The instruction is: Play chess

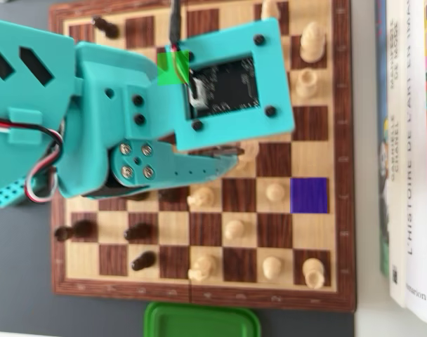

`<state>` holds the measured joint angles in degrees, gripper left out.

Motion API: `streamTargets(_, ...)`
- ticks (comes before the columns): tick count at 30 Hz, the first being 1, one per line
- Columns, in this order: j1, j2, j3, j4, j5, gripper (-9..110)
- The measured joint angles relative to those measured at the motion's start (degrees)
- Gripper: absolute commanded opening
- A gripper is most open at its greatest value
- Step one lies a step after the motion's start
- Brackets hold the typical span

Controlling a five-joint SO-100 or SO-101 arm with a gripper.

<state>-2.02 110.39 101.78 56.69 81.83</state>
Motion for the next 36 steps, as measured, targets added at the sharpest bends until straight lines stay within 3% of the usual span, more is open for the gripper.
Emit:
streamTargets(17,-7.82,13.71,16.7,0.0,1.23,3)
streamTargets(36,-16.26,11.43,19.42,0.0,3.16,3)
